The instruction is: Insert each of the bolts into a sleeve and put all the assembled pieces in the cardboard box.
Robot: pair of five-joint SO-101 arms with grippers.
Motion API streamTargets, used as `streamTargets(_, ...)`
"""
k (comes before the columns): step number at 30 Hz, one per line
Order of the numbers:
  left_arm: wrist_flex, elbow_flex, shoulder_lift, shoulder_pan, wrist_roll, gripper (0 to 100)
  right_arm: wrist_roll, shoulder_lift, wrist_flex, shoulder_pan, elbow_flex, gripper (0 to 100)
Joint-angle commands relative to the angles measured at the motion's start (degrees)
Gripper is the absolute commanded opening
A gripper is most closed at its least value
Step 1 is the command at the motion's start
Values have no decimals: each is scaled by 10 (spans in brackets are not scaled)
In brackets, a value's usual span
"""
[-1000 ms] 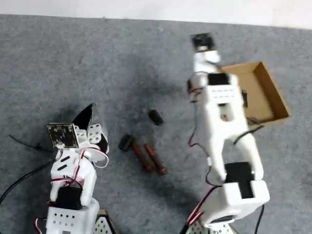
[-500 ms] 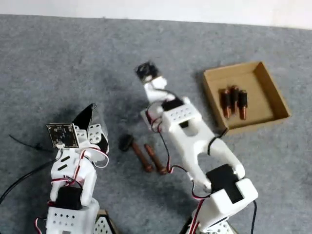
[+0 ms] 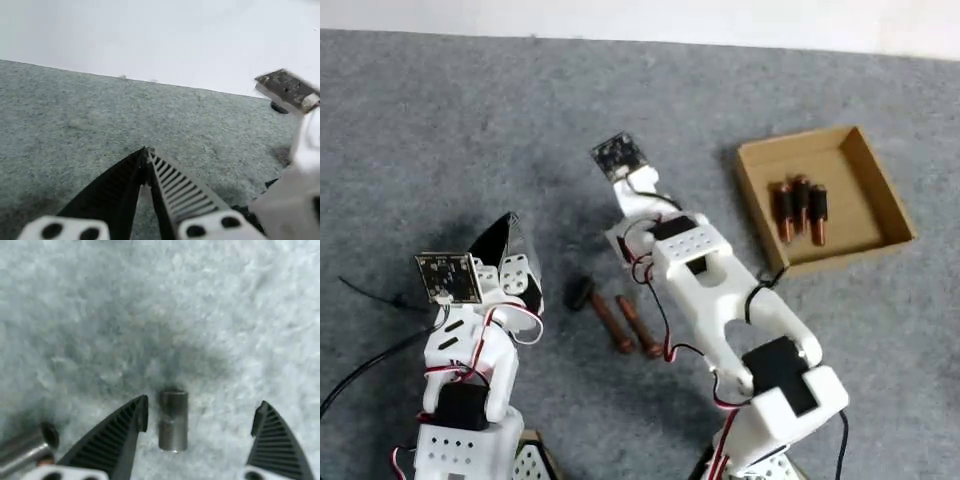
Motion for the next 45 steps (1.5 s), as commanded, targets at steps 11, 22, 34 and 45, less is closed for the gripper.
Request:
streamTargets(11, -3, 12, -9, -4, -12, 7, 3, 66, 37, 7, -54, 303)
streamTargets(22, -3, 12, -8, -4, -13, 7, 2, 67, 37, 7, -53, 22)
streamTargets(34, -3, 12, -8, -4, -13, 7, 2, 22, 37, 34, -53, 5)
streamTargets(45, -3, 12, -8, -4, -13, 7, 5, -337, -128, 33, 265, 5)
